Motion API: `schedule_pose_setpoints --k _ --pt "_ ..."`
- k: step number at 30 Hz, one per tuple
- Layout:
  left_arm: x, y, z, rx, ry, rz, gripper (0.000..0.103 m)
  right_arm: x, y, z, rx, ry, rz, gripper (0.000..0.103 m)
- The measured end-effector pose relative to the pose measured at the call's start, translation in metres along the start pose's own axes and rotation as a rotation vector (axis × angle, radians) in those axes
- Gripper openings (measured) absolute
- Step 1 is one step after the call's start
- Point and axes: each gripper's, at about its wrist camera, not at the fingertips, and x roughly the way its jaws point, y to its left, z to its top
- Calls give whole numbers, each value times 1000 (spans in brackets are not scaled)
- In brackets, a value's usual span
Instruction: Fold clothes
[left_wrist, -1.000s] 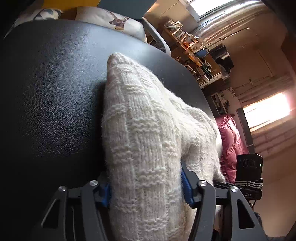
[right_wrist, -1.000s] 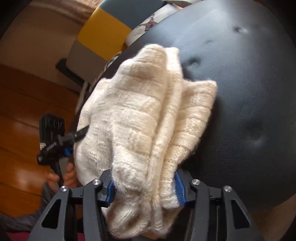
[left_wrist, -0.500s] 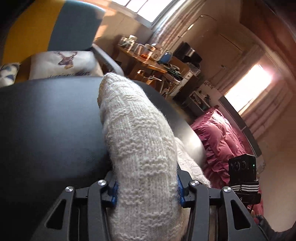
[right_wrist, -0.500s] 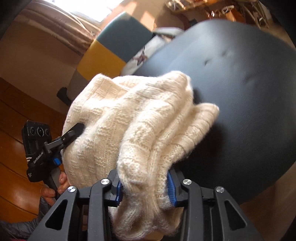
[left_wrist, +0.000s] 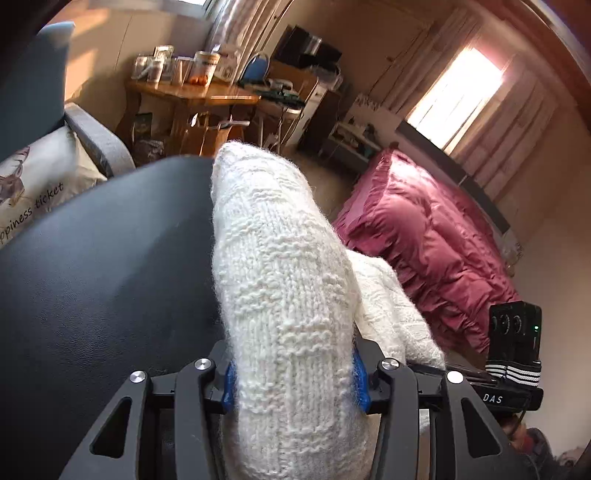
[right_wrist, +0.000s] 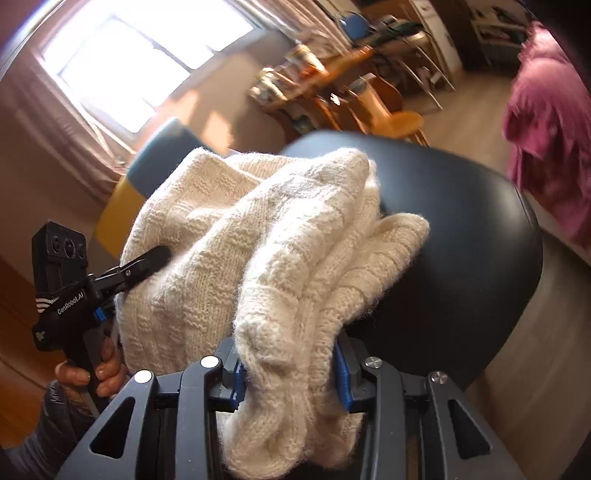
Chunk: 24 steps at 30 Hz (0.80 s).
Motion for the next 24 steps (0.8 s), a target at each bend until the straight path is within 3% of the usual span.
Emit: schedule_pose_setpoints --k 3,7,8,13,16,19,24 --pt "25 14 -8 24 63 76 50 -1 -25 -11 57 11 15 38" --pt "33 45 -14 -71 108 17 60 3 -42 -22 139 -1 74 44" --pt "32 49 -16 -90 111 11 67 5 -45 -22 149 -4 92 45" --pt "11 62 -21 -154 96 12 72 -4 -50 -18 187 -4 121 52" --pt "-15 64 -16 -158 27 55 73 -27 -33 -11 102 -79 34 54" --pt "-36 60 -7 -143 -56 83 73 -50 8 7 -52 -170 0 55" --pt "-31 31 14 -84 -89 43 74 -19 65 41 -245 -167 -29 55"
